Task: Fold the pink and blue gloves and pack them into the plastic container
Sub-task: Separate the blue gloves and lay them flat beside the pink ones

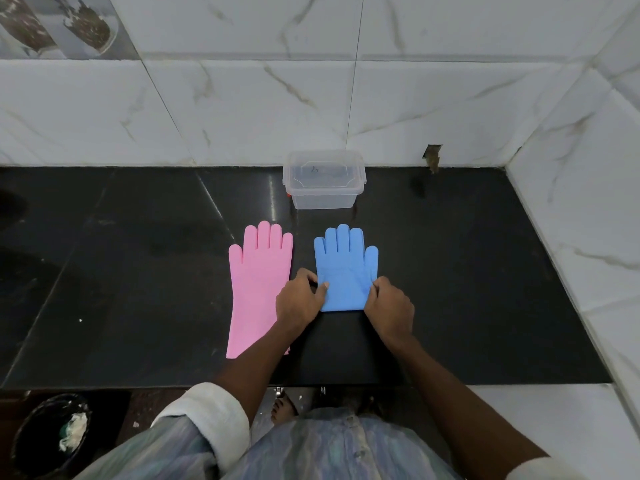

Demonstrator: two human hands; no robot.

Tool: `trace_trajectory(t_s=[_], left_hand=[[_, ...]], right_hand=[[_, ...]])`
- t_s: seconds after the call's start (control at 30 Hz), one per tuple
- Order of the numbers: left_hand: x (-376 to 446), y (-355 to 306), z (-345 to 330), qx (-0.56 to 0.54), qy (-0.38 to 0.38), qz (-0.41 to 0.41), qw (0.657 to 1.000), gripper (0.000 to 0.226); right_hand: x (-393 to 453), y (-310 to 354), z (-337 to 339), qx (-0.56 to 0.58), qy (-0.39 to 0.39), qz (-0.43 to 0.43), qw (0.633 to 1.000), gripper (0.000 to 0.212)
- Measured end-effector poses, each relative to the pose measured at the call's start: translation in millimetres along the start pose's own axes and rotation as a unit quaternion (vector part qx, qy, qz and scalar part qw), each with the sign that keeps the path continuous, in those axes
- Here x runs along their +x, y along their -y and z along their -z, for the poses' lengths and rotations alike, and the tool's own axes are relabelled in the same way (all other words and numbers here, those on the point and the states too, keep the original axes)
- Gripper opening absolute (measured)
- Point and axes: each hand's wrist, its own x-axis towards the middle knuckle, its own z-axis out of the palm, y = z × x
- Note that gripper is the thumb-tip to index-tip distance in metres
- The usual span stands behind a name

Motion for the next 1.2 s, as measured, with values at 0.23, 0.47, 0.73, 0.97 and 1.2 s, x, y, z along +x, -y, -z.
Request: trace_trajectory(t_s=[0.23, 0.47, 0.73, 0.97, 1.2], left_hand=[[2.6, -0.9, 4.5, 0.053, -0.057, -0.111, 0.991, 0.029], [15.4, 15.6, 12.9, 0.296, 0.003, -0.361, 0.884, 0.052], [20.8, 18.9, 23.4, 0.288, 0.001, -0.384, 0.877, 0.056], [27.1, 19.7, 31.7, 0.295, 0.037, -0.39, 0.871, 0.059], [30.2, 16.1, 39.2, 0.316, 0.053, -0.394, 0.861, 0.049]], right_hand=[[20.5, 7.6, 11.9, -0.245, -0.014, 0.213, 0.946, 0.074], [35.3, -32.7, 22.4, -0.276, 0.122, 0.351, 0.886, 0.069], [40.8, -37.6, 29.3, -0.219, 0.132, 0.345, 0.903, 0.068], [40.5, -37.2, 31.2, -0.199, 0.157, 0.331, 0.909, 0.074], [40.8, -41.1, 37.3, -0.204, 0.161, 0.346, 0.901, 0.074]])
